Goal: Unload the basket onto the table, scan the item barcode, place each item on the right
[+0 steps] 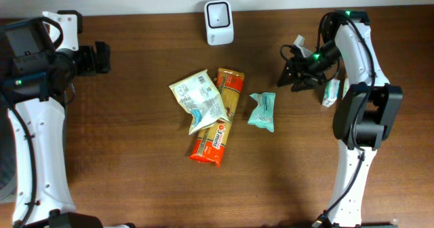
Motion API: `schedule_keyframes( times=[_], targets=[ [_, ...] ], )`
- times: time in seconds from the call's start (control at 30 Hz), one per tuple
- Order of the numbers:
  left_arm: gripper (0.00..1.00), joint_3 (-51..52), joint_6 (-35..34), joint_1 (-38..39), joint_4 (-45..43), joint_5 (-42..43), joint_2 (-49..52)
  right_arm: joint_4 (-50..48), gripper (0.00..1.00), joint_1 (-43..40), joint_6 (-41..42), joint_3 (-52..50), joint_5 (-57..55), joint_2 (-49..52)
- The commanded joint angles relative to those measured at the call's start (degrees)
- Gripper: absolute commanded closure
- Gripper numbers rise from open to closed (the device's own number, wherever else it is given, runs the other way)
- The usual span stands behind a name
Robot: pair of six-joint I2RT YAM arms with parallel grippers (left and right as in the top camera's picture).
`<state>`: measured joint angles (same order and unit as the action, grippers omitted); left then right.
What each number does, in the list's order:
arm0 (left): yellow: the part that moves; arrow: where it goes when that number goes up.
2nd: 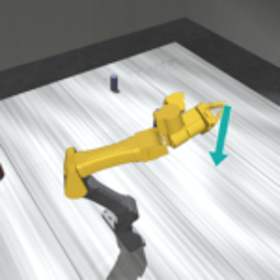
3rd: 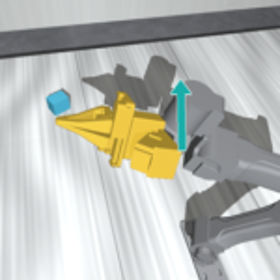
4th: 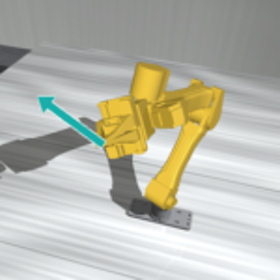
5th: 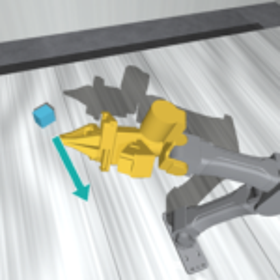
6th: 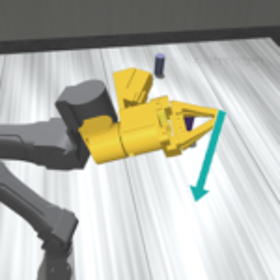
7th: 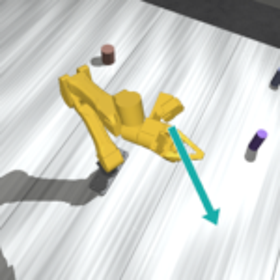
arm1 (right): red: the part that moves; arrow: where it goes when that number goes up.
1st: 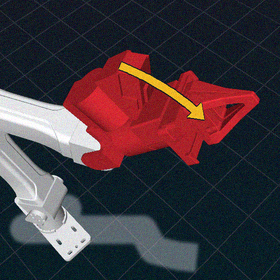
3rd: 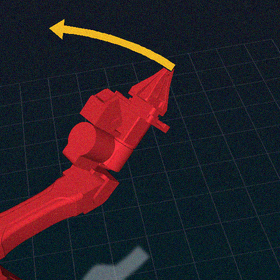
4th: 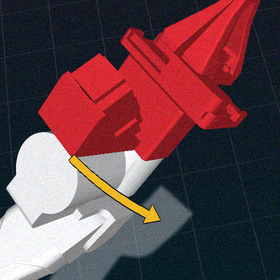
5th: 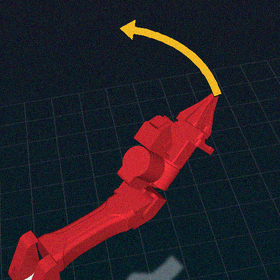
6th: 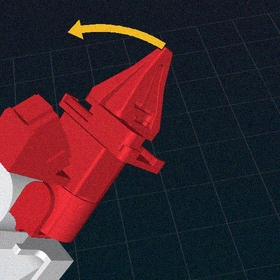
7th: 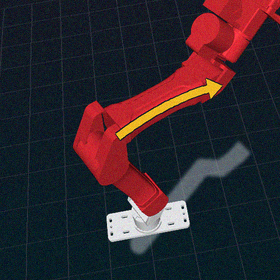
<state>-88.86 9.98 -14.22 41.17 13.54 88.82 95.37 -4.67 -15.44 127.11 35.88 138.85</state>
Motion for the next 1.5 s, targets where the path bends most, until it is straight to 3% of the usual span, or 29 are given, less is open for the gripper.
schedule_keyframes(
  times=[0.0,0.2,0.4,0.5,0.53,0.57,0.6,0.63,0.8,0.9,1.07,1.13,1.33,1.4,1.47],
  targets=[
    [0.01,-0.2,-0.5,-0.2,0.0,0.7,-0.7,-0.8,0.29,1.0,1.6,-2.6,-2.5,-1.6],
    [0.01,-0.2,-0.5,-0.2,0.0,0.6,-0.7,-9.8,0.3,1.0,1.3,-16.1,2.3,-1.6],
    [0.01,-0.2,-0.5,-0.2,0.0,0.7,-0.7,-20.3,0.38,3.7,2.6,-24.0,6.0,-1.6],
    [0.01,-0.2,-0.5,-0.2,0.0,0.7,-0.7,-28.0,0.5,6.7,7.5,-29.4,5.9,-1.6],
    [0.01,-0.2,-0.5,-0.2,0.0,0.6,-0.7,-30.0,0.62,7.4,8.6,-30.8,5.9,-1.6],
    [0.01,-0.2,-0.5,-0.2,0.0,0.7,-0.7,-31.6,0.84,8.1,8.7,-31.9,5.9,-1.6],
    [0.01,-0.2,-0.5,-0.2,0.0,0.7,-0.7,-31.9,0.94,8.3,8.9,-32.0,5.9,-1.6],
    [0.01,-0.2,-0.5,-0.2,0.0,0.7,-0.7,-32.0,0.96,8.3,8.9,-31.8,5.9,-1.7],
    [0.01,-0.2,-0.5,-0.2,0.0,0.6,-0.7,-29.2,0.96,7.4,8.9,-27.7,4.1,-5.1],
    [0.01,-0.2,-0.5,-0.2,0.0,0.6,-0.7,-23.7,0.96,7.4,10.4,-21.6,-5.7,-10.7],
    [0.01,-0.2,-0.5,-0.2,0.0,0.7,-0.7,-15.8,0.96,14.0,27.0,-15.8,-51.9,-15.8],
    [0.01,-0.2,-0.5,-0.2,0.0,0.6,-0.7,-15.7,0.96,17.8,31.4,-17.4,-64.2,-14.0],
    [0.01,-0.2,-0.5,-0.2,0.0,0.6,-0.7,-18.2,0.95,23.0,32.9,-17.6,-68.2,-4.5],
    [0.01,-0.2,-0.5,-0.2,0.0,0.6,-0.7,-18.5,0.78,24.5,32.9,-17.6,-66.0,-4.3],
    [0.01,-0.2,-0.5,-0.2,0.0,0.7,-0.7,-18.7,0.69,26.1,32.9,-17.6,-62.5,-4.3]
  ],
)
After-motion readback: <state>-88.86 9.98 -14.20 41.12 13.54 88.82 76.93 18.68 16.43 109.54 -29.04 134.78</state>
